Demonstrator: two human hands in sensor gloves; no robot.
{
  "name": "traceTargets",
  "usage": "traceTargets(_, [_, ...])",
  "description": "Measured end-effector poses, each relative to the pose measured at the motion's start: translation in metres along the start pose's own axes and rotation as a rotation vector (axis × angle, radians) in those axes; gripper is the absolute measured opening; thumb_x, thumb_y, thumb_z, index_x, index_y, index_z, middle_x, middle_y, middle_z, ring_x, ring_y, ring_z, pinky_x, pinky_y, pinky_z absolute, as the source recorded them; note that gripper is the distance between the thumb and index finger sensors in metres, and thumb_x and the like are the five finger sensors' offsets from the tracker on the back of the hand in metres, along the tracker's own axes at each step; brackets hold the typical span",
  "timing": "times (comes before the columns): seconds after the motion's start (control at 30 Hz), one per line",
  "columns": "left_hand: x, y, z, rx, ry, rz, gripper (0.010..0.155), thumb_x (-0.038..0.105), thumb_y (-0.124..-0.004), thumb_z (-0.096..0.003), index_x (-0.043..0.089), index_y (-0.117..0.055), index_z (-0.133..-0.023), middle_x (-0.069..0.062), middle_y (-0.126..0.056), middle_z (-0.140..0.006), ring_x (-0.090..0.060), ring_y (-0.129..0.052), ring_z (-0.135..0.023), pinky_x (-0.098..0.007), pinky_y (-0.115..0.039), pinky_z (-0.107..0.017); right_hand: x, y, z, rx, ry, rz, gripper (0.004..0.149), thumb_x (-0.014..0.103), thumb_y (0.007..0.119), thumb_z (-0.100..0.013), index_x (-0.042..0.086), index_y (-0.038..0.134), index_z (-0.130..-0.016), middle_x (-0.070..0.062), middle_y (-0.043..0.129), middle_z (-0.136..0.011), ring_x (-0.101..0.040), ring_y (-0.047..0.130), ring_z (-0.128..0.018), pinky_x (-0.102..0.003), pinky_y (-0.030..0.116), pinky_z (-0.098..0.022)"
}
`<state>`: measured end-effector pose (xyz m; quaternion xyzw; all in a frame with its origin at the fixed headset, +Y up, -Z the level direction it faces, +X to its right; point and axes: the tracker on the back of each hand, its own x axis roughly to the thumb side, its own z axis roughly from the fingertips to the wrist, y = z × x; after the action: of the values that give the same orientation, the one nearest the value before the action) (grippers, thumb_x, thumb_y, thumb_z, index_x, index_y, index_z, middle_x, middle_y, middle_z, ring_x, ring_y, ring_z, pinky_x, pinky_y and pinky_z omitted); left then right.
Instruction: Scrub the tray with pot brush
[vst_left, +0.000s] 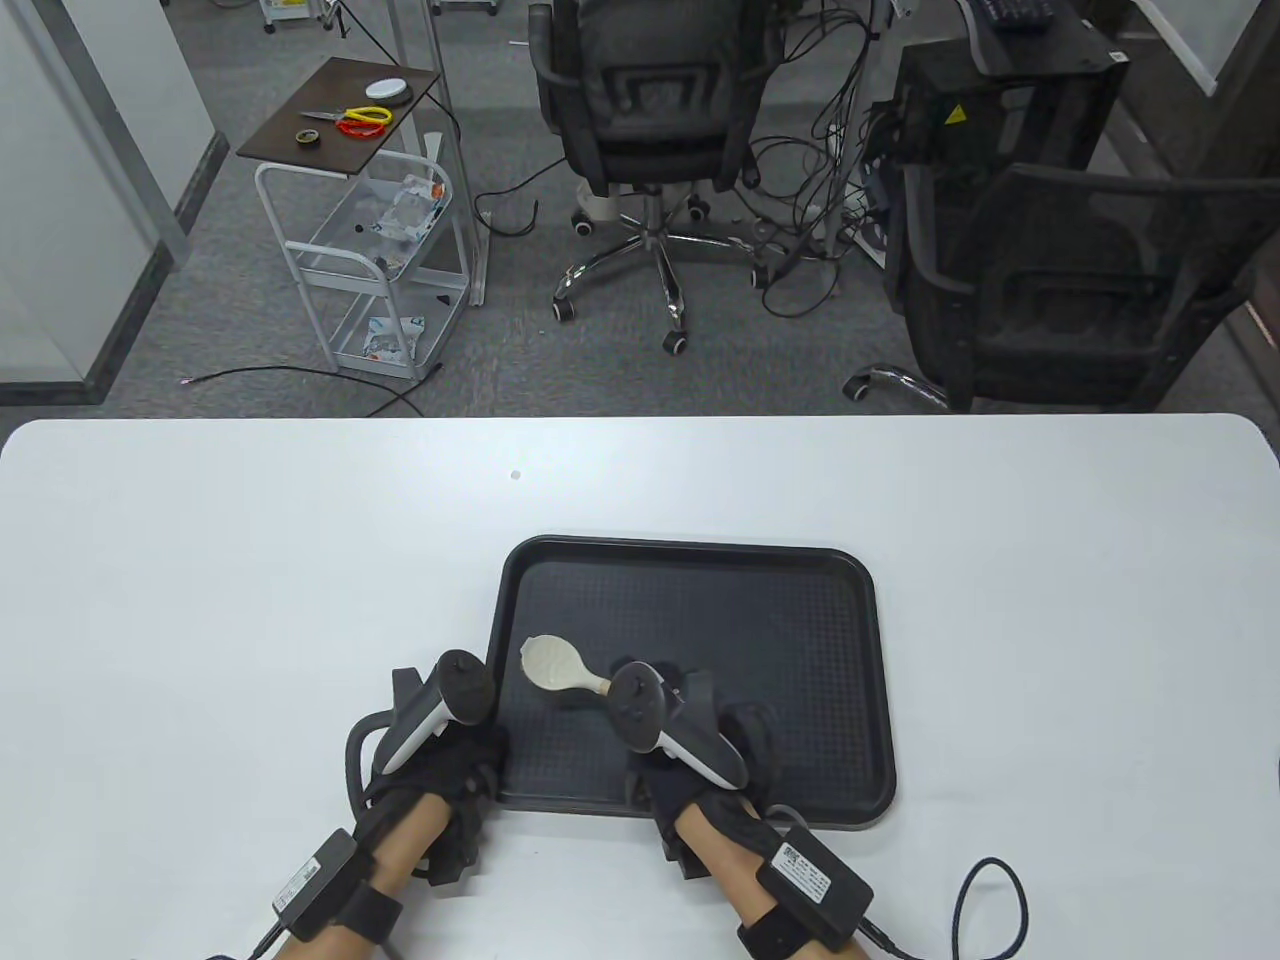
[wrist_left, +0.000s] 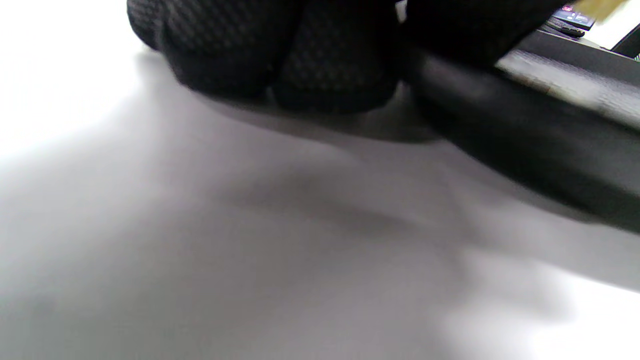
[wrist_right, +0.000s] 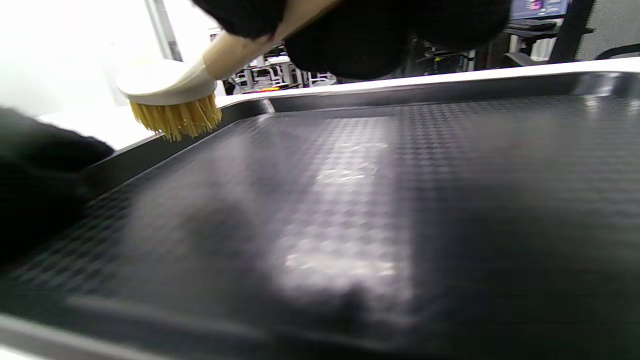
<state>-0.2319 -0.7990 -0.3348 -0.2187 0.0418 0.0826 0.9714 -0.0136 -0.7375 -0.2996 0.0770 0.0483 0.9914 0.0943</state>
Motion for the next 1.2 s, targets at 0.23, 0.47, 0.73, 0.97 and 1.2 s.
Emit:
traceTargets(0.23, [0.000,0.000,0.000,-0.001,-0.001,0.001,0.076,0.050,-0.074,-0.0449,0.013,-0.043,-0.104,0.002,-0.090,-0.044,-0.020,-0.090,-0.038,-0.048,-0.065,-0.062,0.008,0.017,0.007,-0.003,-0.053,0.059,0.053,0.028,0.076,-0.048,0.030,0.066,-0.101,-0.008,0.075,-0.096,-0.026,0.088,-0.071,-0.046,0.078,-0.050])
traceTargets(0.47, [0.000,0.000,0.000,0.000,0.000,0.000,0.076,0.050,-0.074,-0.0449,0.013,-0.043,-0.104,0.002,-0.090,-0.044,-0.020,-0.090,-0.038,-0.048,-0.065,-0.062,-0.040,0.017,0.018,0.072,0.032,0.007,0.051,0.030,0.075,-0.048,0.033,0.068,-0.099,-0.008,0.078,-0.094,-0.026,0.089,-0.069,-0.047,0.080,-0.049])
traceTargets(0.73, [0.000,0.000,0.000,0.001,0.001,-0.001,0.076,0.050,-0.074,-0.0448,0.013,-0.043,-0.104,0.002,-0.090,-0.044,-0.020,-0.090,-0.038,-0.048,-0.065,-0.062,-0.132,-0.007,0.044,0.090,0.223,0.008,0.051,0.028,0.077,-0.048,0.032,0.069,-0.098,-0.009,0.079,-0.093,-0.027,0.089,-0.069,-0.049,0.079,-0.050])
traceTargets(0.97, [0.000,0.000,0.000,0.000,0.001,0.000,0.076,0.050,-0.074,-0.0448,0.013,-0.043,-0.104,0.002,-0.090,-0.044,-0.020,-0.090,-0.038,-0.048,-0.065,-0.062,-0.205,-0.027,0.071,0.105,0.397,0.020,0.051,0.027,0.077,-0.048,0.031,0.070,-0.098,-0.010,0.079,-0.092,-0.028,0.089,-0.069,-0.050,0.079,-0.050])
traceTargets(1.2, [0.000,0.000,0.000,0.000,0.002,0.000,0.076,0.050,-0.074,-0.0449,0.013,-0.043,-0.104,0.002,-0.090,-0.044,-0.020,-0.090,-0.038,-0.048,-0.065,-0.062,-0.238,-0.044,0.083,0.115,0.479,0.053,0.051,0.027,0.078,-0.048,0.029,0.071,-0.099,-0.012,0.079,-0.092,-0.029,0.088,-0.068,-0.050,0.078,-0.049])
